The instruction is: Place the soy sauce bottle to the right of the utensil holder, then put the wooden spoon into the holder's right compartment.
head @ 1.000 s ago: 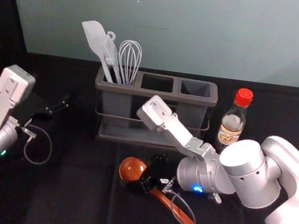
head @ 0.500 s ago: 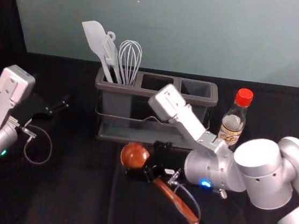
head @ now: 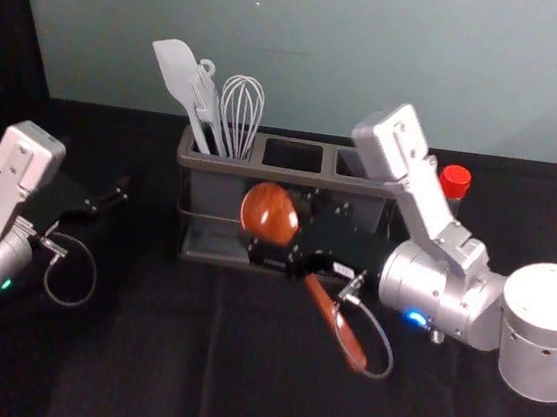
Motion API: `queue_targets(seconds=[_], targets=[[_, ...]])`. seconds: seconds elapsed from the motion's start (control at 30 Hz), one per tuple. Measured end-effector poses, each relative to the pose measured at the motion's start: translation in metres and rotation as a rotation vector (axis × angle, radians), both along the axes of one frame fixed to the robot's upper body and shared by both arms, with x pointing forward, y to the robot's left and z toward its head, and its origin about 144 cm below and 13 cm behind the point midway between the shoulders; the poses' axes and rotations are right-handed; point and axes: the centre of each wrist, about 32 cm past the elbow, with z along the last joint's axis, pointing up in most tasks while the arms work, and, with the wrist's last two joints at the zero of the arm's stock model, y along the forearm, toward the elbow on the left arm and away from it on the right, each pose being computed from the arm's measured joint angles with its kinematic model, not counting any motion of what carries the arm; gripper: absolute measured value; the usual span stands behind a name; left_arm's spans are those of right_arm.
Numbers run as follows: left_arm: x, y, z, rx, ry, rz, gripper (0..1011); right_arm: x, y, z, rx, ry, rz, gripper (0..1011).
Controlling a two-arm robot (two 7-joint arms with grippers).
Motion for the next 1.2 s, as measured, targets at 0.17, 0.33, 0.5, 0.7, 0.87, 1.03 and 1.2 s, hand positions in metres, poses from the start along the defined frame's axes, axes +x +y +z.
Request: queue_targets(seconds=[0.17,0.33,0.5,0.7,0.87,1.03,1.2], targets=[[0.000,0.000,0.000,0.000,0.000,0.000,1005,-0.005,-0.005,0.006,0.056,-0.094,-0.028,837],[0.000,0.000,0.000,0.000,0.000,0.000,1005,-0.006,-0.009,0.012,0.114,-0.176,-0.056,837],[0.000,0.000,0.000,0.000,0.000,0.000,1005,-0.004,-0.012,0.015,0.171,-0.263,-0.094,837],[0.000,0.000,0.000,0.000,0.000,0.000,1005,0.008,-0.009,0.017,0.220,-0.322,-0.134,837],[0.000,0.000,0.000,0.000,0.000,0.000,1005,0.019,-0.009,0.021,0.233,-0.363,-0.149,837],[0.000,0.000,0.000,0.000,0.000,0.000,1004,0.035,-0.012,0.025,0.249,-0.386,-0.136,837],[0.000,0.000,0.000,0.000,0.000,0.000,1005,0.050,-0.014,0.028,0.268,-0.398,-0.124,837]])
